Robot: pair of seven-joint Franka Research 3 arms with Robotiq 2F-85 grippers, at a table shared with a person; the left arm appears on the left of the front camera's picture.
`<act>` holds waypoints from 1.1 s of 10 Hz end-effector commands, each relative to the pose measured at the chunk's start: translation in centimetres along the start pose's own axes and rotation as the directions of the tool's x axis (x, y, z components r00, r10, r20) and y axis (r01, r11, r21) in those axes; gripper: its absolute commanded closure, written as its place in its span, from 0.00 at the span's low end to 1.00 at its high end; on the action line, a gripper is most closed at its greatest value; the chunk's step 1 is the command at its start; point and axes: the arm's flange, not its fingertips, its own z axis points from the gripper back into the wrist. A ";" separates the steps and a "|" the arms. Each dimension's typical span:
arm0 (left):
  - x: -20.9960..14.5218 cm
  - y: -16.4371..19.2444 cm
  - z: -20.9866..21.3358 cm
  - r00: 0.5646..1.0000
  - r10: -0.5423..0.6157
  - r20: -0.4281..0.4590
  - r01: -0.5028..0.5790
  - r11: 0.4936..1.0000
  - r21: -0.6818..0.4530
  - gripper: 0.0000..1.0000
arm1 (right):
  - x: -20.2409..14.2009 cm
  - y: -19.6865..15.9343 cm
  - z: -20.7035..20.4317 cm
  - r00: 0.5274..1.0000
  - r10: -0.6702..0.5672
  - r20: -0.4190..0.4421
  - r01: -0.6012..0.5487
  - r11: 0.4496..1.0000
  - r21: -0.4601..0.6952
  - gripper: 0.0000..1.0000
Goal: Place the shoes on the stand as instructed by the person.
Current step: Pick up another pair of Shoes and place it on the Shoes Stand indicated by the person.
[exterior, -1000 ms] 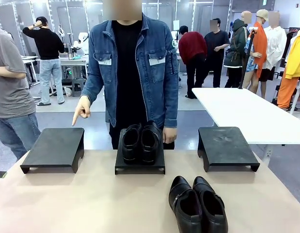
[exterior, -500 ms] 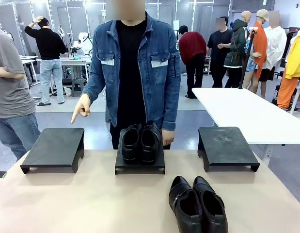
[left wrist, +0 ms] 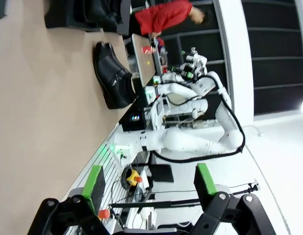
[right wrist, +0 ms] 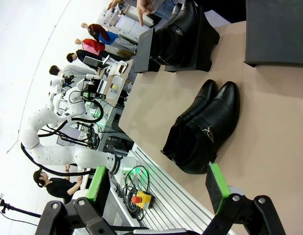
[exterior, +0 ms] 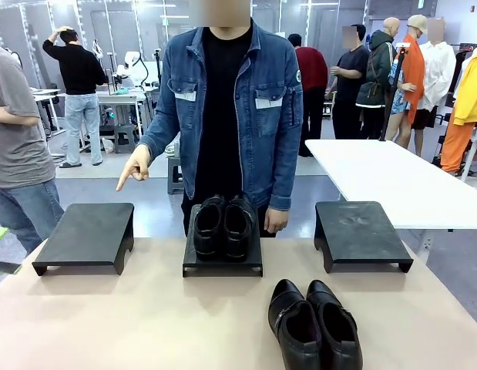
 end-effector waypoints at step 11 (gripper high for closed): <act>1.8 -20.0 -39.5 0.950 0.243 -0.194 -0.044 0.723 0.689 0.07 | 0.0 0.1 0.1 1.000 0.012 0.005 -0.012 1.000 0.007 0.00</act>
